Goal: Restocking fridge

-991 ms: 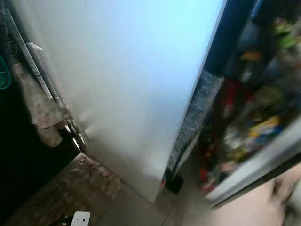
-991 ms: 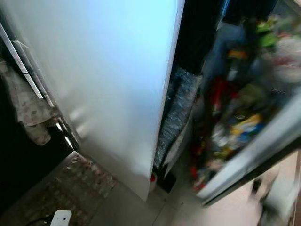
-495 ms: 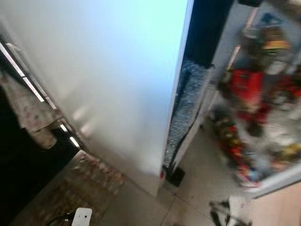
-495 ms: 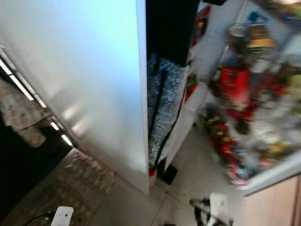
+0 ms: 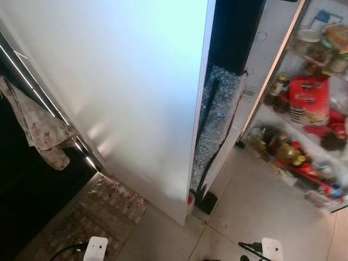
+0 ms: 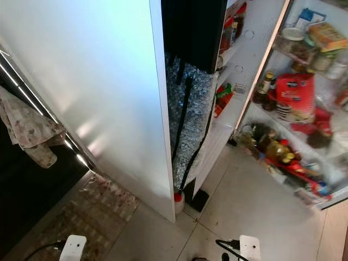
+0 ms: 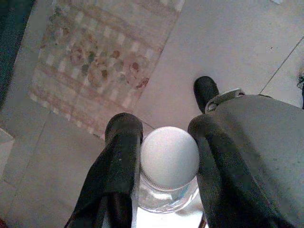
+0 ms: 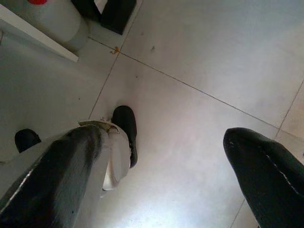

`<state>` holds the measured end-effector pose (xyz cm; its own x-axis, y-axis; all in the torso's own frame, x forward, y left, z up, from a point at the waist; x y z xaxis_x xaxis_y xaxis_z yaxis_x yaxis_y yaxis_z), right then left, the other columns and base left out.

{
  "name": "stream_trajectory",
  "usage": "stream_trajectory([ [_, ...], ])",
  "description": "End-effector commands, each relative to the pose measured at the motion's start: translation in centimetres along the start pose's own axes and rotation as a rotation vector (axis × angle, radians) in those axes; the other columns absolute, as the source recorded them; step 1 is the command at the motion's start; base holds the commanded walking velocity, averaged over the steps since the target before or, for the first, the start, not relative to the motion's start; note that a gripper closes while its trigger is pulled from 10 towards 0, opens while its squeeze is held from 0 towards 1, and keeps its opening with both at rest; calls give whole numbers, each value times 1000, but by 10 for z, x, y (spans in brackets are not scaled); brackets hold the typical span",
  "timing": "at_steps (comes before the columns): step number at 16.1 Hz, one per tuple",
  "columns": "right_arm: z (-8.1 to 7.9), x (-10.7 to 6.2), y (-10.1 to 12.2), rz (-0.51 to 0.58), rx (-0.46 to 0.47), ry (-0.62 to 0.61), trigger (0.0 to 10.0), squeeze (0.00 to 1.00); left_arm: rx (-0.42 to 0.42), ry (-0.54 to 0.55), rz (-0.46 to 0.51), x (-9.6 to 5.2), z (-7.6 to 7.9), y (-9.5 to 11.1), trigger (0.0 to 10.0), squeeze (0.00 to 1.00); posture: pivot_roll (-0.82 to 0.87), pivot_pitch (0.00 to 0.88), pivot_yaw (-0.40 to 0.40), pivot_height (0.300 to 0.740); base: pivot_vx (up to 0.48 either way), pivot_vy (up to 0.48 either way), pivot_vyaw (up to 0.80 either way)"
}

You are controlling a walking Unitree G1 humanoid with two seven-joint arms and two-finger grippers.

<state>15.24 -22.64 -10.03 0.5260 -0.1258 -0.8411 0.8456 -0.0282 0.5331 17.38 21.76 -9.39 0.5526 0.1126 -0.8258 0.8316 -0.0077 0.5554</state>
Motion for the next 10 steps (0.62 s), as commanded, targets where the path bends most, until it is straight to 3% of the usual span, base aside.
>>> stream_trajectory([
  [1,0,-3,-12,-20,-31,9,10000,0,24,3,-34,-1,-4,-8,10000,0,-82,144,66,740,0,0,475],
  [2,1,-3,-12,-17,-59,6,10000,0,24,2,-34,-1,-4,-8,10000,0,-84,142,68,740,262,0,781],
  [3,5,-4,-14,-9,-6,-5,10000,0,32,-3,-34,-1,-3,-7,10000,0,-86,143,71,740,311,0,794],
  [4,6,-4,-14,-6,48,-7,10000,0,35,-4,-34,-1,-3,-7,10000,0,-89,142,75,740,319,0,0],
  [7,10,-4,-12,8,63,-9,10000,0,44,-2,-38,-1,-5,-8,10000,0,-86,142,75,740,316,0,0],
  [10,10,-4,-9,18,19,8,10000,0,47,3,-36,-2,-7,-7,10000,0,-76,155,69,740,329,0,0],
])
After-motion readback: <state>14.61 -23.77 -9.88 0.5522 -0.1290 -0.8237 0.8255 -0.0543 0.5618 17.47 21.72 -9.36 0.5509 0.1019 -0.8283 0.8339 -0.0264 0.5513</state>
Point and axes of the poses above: a point about 5 cm out from each wrist's last joint towards the gripper, its own x axis pointing out of the wrist towards the gripper, its own y axis along the axis of the wrist's last joint, z = x × y, the point moved 1 cm from there along x, pointing out of the wrist towards the gripper, and after that the axes turned 8 degrees about -x, right-handed, at the moved point
